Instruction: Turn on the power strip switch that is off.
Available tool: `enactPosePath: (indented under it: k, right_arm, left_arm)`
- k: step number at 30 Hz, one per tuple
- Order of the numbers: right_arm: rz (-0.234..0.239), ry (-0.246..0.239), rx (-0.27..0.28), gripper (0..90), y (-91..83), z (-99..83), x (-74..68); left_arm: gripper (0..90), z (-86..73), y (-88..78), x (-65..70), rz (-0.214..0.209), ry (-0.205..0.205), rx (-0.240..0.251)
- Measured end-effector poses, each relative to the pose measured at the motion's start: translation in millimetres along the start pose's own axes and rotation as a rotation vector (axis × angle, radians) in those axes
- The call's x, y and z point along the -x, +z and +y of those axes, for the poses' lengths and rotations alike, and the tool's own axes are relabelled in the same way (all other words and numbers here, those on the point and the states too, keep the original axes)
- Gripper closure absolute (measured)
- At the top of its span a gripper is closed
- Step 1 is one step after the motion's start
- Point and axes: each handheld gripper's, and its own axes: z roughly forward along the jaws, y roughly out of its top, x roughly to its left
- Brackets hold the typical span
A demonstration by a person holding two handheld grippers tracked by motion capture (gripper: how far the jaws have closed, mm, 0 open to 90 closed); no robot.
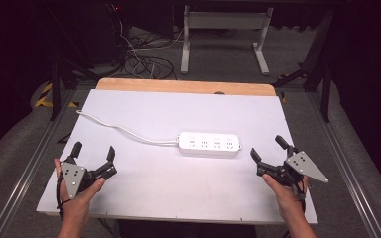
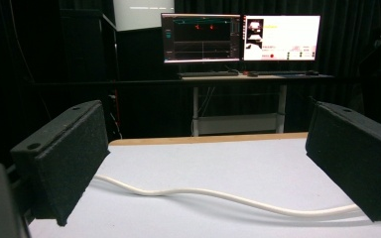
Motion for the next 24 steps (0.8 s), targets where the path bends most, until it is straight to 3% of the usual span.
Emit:
enactPosePath:
  k: [11, 14, 16, 18, 19, 22, 24]
  right_arm:
    - [-0.005, -0.003, 0.01, 19.3, -3.8, 2.4, 0.8]
    - [-0.015, -0.021, 0.039, 32.8, -7.8, 6.1, 2.1]
    - [-0.019, -0.048, 0.054, 51.3, -11.7, 10.8, 3.9]
    - [-0.016, -0.062, 0.074, 63.3, -16.1, 18.2, 6.2]
    - [-0.013, -0.055, 0.068, 68.6, -17.8, 22.4, 7.3]
    - [0.015, 0.017, -0.036, 86.4, -22.6, 35.4, 13.1]
    - [0.039, 0.046, -0.042, 90.0, -26.0, 44.8, 16.9]
  left_arm:
    - [3.8, 0.1, 1.0, 0.8, -0.004, -0.002, 0.0]
    - [3.8, 0.2, 1.0, 0.5, -0.002, -0.003, 0.002]
    - [3.8, 0.5, 0.8, 0.3, -0.001, -0.001, 0.002]
    - [3.8, 0.6, 0.4, -0.3, 0.001, 0.005, 0.002]
    - [3.8, 0.6, 0.2, -0.7, 0.002, 0.006, 0.002]
    - [3.8, 0.5, -0.1, -1.4, 0.002, 0.003, 0.003]
    - [3.9, 0.5, -0.6, -2.9, 0.006, 0.003, 0.002]
